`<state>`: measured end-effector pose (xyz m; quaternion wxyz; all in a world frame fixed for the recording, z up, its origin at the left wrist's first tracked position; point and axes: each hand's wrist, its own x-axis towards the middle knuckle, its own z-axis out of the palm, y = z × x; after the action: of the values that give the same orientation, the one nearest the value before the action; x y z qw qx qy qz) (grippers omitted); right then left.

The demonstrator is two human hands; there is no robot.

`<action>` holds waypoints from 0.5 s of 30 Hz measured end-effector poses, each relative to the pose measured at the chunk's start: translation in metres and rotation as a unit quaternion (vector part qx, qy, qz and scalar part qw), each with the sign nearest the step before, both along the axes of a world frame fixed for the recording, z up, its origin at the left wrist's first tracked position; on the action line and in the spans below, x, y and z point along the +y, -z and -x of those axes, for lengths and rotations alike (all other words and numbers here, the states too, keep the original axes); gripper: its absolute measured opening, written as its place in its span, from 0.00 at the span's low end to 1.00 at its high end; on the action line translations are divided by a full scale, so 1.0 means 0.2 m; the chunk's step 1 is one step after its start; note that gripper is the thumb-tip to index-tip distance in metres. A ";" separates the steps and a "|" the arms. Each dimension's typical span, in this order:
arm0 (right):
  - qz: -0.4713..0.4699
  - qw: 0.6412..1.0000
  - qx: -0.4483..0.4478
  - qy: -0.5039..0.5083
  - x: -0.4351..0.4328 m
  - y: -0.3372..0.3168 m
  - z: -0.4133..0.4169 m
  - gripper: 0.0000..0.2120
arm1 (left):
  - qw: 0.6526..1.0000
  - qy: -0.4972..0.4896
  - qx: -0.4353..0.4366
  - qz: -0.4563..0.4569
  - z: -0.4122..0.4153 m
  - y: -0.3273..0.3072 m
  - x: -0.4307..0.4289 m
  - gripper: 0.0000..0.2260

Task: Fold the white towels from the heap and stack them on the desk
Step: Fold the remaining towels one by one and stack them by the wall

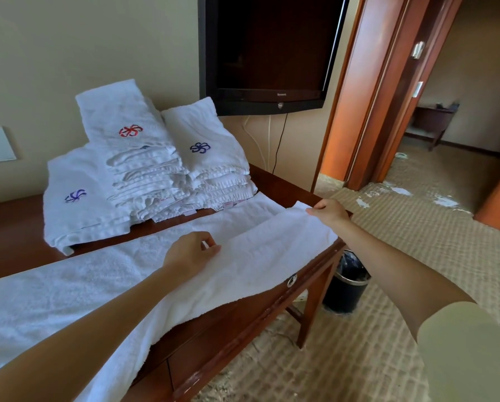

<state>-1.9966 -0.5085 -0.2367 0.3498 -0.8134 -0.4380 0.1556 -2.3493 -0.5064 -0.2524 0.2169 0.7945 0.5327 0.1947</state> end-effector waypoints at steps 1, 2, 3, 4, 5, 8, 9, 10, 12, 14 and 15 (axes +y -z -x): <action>0.012 1.000 -0.001 -0.006 0.00 0.02 0.00 0.09 | 1.000 -0.005 0.017 -0.006 0.00 0.01 0.00 0.08; 0.024 1.000 -0.005 -0.012 0.00 0.05 0.00 0.09 | 1.000 -0.012 0.028 -0.009 0.00 0.03 0.00 0.08; 0.038 0.999 -0.015 -0.017 0.00 0.08 0.01 0.09 | 0.999 -0.018 0.030 -0.010 0.01 0.04 0.00 0.08; 0.045 0.998 -0.028 -0.020 0.00 0.12 0.02 0.09 | 0.999 -0.021 0.030 -0.009 0.02 0.04 0.00 0.08; 0.048 0.998 -0.044 -0.015 0.00 0.15 0.03 0.09 | 0.999 -0.022 0.032 -0.009 0.03 0.04 0.00 0.07; 0.052 0.990 -0.133 0.014 0.00 0.16 0.08 0.13 | 0.998 -0.010 0.054 -0.015 0.06 0.02 -0.02 0.06; 0.061 0.982 -0.177 0.015 0.01 0.15 0.10 0.14 | 0.998 -0.004 0.060 -0.015 0.08 0.01 -0.04 0.06; 0.067 0.973 -0.219 0.008 0.01 0.13 0.14 0.15 | 0.998 0.000 0.066 -0.017 0.10 0.00 -0.06 0.06; 0.063 0.961 -0.266 -0.028 0.00 0.11 0.23 0.17 | 0.996 0.011 0.084 -0.029 0.14 -0.01 -0.09 0.09; 0.032 0.966 -0.233 -0.111 -0.01 0.10 0.38 0.17 | 0.994 0.020 0.102 -0.041 0.21 -0.01 -0.13 0.11; 0.010 0.968 -0.189 -0.164 -0.02 0.11 0.47 0.16 | 0.993 0.021 0.108 -0.042 0.25 -0.02 -0.16 0.12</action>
<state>-2.0905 -0.5131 -0.2581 0.2223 -0.7488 -0.6217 0.0584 -2.3990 -0.5380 -0.2491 0.1283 0.8305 0.5274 0.1251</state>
